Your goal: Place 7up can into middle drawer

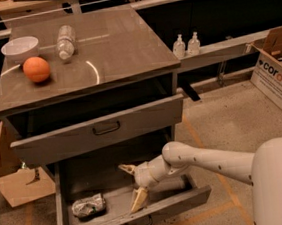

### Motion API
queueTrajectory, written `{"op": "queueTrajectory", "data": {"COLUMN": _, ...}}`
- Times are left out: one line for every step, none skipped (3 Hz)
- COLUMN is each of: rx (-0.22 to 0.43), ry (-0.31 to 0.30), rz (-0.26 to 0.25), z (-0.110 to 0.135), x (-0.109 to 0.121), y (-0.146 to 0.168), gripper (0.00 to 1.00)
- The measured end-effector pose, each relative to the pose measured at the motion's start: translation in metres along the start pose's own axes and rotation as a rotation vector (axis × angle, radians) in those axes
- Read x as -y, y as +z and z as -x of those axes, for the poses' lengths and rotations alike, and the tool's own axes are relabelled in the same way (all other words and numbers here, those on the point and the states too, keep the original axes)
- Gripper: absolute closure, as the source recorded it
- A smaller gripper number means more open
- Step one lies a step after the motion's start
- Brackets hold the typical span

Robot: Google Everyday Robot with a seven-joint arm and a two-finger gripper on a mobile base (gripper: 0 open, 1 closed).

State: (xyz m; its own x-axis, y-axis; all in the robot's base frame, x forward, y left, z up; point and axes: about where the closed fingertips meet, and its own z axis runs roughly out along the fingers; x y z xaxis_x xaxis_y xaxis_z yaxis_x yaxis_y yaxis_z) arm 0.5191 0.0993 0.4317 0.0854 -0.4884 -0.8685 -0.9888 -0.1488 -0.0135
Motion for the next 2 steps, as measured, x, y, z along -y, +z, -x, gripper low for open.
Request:
{"op": "queueTrajectory", "data": {"rx": -0.132, "ry": 0.040, "rz": -0.086, "z": 0.000, "x": -0.002, "y": -0.045, "gripper": 0.00}}
{"op": "queueTrajectory", "data": {"rx": -0.238, "ry": 0.084, "rz": -0.173, "z": 0.004, "x": -0.002, "y": -0.083, "gripper": 0.12}}
